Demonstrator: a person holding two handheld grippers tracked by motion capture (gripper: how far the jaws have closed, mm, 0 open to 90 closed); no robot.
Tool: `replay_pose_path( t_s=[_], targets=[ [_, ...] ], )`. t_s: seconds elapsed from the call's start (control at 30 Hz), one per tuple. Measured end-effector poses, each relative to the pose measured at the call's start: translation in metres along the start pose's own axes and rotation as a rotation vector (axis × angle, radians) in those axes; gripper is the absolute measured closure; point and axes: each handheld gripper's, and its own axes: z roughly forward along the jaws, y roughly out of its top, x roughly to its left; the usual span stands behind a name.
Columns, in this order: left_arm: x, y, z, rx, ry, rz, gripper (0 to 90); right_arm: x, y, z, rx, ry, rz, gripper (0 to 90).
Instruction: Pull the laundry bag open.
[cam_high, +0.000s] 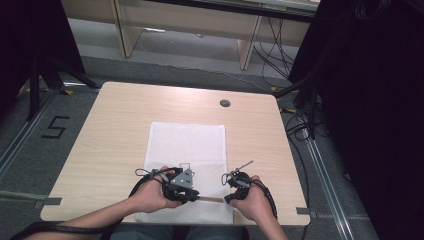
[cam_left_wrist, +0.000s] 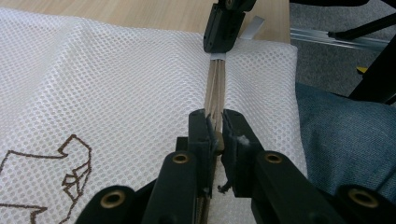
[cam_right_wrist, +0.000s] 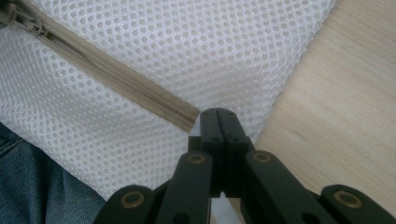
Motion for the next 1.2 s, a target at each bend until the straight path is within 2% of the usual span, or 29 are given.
replay_pose_path(
  t_s=[0.13,0.2,0.23,0.27,0.43,0.63,0.93,0.97,1.0,1.2],
  targets=[
    [0.000,-0.001,-0.002,0.003,0.005,0.003,82.1,0.001,0.000,0.000,0.005,-0.004,0.013,90.0],
    [0.000,-0.002,-0.004,-0.001,0.006,-0.003,82.1,0.000,0.000,0.000,-0.001,-0.002,0.004,90.0],
    [0.002,-0.003,-0.005,-0.001,0.006,0.010,82.1,0.000,0.000,0.000,-0.001,-0.002,0.004,90.0],
    [0.001,-0.004,-0.006,0.005,0.012,-0.006,82.1,0.000,0.000,0.000,-0.001,-0.002,0.004,90.0],
    [0.001,-0.008,-0.008,0.000,0.000,-0.014,82.0,0.001,0.000,0.000,0.002,-0.005,0.008,90.0],
    [0.003,-0.011,-0.014,-0.001,0.006,-0.025,82.1,0.001,0.000,0.000,0.005,-0.005,0.010,90.0],
    [0.002,-0.015,-0.016,0.002,0.009,-0.020,82.1,0.001,0.000,0.000,0.004,-0.010,0.009,90.0],
    [0.002,-0.015,-0.017,-0.003,0.004,-0.030,82.1,0.001,0.000,0.000,-0.003,-0.008,-0.003,90.0],
    [0.002,-0.016,-0.018,0.003,0.012,-0.022,82.1,0.001,0.000,0.000,0.001,-0.010,-0.008,90.0],
    [0.002,-0.021,-0.024,0.005,0.015,-0.033,82.0,0.002,0.000,0.001,-0.003,-0.014,0.000,90.0]
  ],
)
